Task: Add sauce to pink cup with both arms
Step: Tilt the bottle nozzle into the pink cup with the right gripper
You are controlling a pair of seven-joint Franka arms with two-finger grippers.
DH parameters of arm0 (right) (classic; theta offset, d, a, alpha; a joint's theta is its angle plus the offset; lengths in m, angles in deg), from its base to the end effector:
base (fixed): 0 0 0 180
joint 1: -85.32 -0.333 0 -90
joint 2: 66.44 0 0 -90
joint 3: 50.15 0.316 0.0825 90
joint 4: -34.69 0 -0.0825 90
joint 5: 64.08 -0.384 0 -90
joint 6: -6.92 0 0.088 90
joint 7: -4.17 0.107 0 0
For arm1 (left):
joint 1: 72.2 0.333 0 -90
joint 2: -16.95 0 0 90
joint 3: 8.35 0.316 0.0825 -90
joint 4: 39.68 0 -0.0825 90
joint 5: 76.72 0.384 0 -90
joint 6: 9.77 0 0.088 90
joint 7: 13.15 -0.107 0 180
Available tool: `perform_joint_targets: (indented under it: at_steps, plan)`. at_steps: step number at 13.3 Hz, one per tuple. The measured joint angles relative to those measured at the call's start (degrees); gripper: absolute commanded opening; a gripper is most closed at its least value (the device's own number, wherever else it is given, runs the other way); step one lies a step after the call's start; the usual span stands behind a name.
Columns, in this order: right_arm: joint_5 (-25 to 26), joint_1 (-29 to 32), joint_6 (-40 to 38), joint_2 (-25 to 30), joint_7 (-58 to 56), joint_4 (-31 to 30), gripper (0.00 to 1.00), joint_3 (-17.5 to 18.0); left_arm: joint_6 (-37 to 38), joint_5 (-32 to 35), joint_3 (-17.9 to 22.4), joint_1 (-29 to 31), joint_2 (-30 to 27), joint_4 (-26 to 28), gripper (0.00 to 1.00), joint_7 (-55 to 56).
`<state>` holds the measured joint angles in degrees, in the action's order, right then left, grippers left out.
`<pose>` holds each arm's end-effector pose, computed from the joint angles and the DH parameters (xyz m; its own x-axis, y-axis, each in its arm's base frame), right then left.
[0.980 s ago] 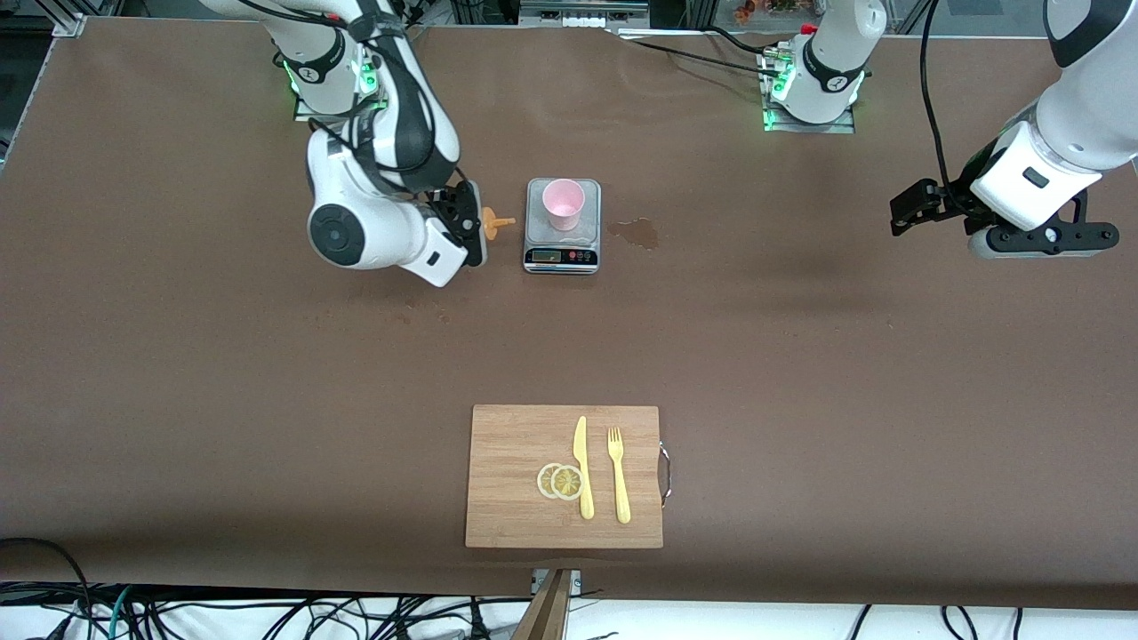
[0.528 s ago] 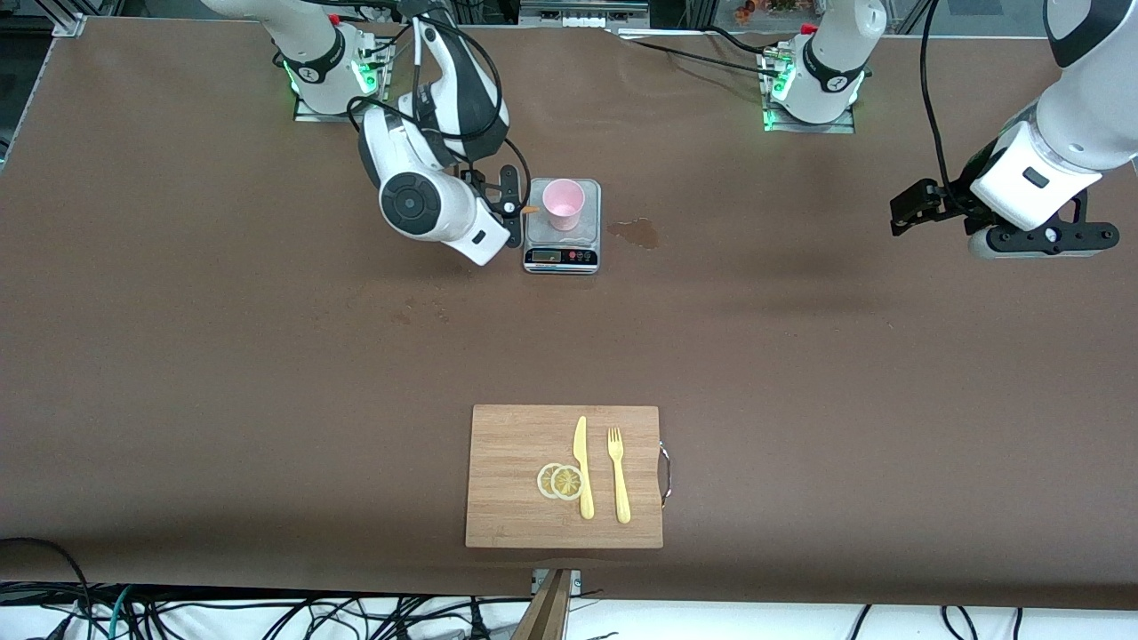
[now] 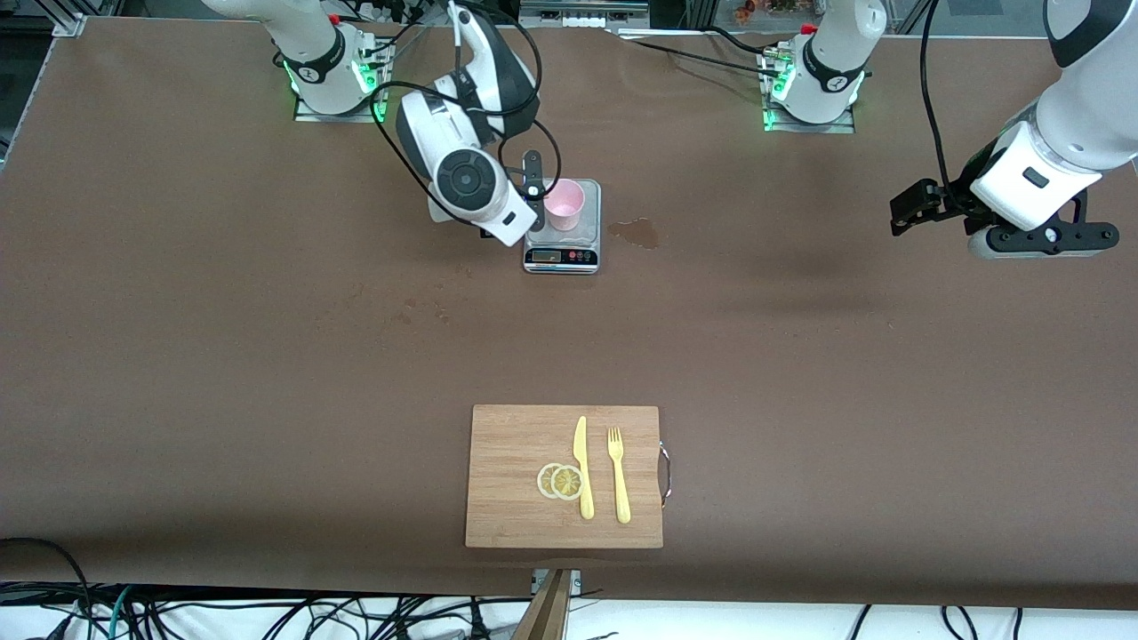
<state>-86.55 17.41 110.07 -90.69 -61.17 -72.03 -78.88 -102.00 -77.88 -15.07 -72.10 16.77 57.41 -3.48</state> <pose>0.4223 0.4035 0.2887 -0.0905 0.9934 -0.0705 0.9054 0.0525 -0.4214 0.5477 -0.0658 0.5711 0.9950 0.0544 -0.0838 0.0551 -0.9985 0.0057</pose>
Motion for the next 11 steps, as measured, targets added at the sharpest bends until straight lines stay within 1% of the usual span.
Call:
perform_joint_targets:
  at_steps: [4,8,11]
  plan:
    - [4.39,-0.19,0.01,0.2,4.88,0.12,0.09,2.46,0.0,0.0,0.0,0.0,0.0,0.0,1.0,0.0]
    - [8.82,-0.5,0.01,0.21,9.46,0.66,0.09,4.12,0.0,0.0,0.0,0.0,0.0,0.0,1.0,0.0]
    - [10.57,-0.6,-0.65,0.12,11.75,2.24,0.09,4.9,0.0,0.0,0.0,0.0,0.0,0.0,1.0,0.0]
